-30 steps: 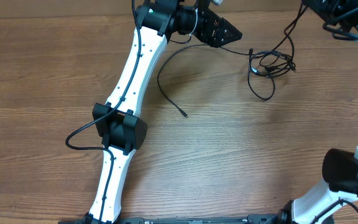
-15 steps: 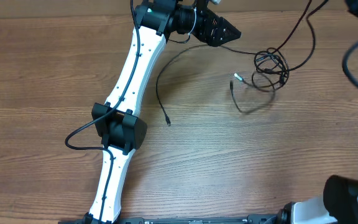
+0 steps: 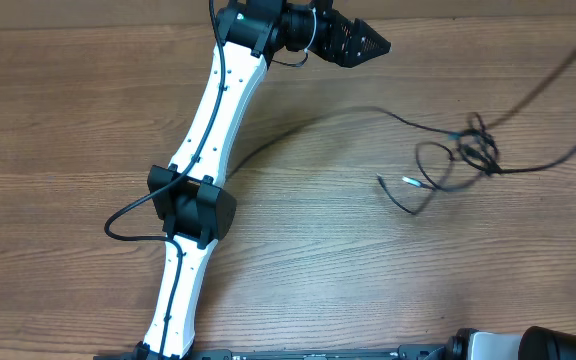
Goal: Untangle cables
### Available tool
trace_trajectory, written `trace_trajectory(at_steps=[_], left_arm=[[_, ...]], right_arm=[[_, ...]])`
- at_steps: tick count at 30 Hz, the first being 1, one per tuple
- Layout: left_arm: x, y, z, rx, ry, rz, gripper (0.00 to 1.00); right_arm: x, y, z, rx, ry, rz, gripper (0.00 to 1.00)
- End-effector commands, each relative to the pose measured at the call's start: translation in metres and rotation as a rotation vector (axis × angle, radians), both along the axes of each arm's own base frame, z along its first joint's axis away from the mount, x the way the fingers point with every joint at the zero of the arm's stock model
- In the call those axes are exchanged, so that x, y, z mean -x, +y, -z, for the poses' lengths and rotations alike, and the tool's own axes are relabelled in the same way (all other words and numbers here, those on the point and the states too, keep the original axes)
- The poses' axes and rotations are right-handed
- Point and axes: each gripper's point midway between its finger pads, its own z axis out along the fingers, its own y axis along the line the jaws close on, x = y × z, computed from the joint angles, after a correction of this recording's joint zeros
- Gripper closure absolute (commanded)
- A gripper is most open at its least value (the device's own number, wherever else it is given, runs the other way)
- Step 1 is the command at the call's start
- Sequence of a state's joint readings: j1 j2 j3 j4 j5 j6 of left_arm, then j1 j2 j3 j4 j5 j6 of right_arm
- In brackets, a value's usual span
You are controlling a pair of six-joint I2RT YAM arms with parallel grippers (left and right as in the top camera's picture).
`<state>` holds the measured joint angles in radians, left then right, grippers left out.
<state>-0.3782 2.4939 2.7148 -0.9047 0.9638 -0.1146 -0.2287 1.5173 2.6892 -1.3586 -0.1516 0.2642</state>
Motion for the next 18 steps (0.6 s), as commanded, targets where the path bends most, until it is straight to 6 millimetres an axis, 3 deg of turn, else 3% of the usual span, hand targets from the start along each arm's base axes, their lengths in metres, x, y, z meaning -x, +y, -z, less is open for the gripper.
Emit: trace_trajectory(at_steps=[1, 7, 14, 18], left_arm=[[-0.003, 0.002, -0.011, 0.017, -0.001, -0.020, 0.00], [0.000, -0.006, -0.036, 0.123, -0.017, 0.035, 0.00], [0.001, -0.010, -0.054, 0.184, -0.050, 0.068, 0.01], [0.003, -0.010, -0.054, 0.190, -0.043, 0.081, 0.00]], right_arm=[[-0.013, -0.027, 0.021, 0.015, 0.083, 0.129, 0.96], [-0.066, -0.008, 0.077, -0.018, 0.273, -0.058, 0.96], [-0.142, 0.060, 0.135, -0.185, 0.378, -0.568, 0.96], [-0.170, 0.087, 0.179, -0.260, 0.486, -0.678, 0.96]])
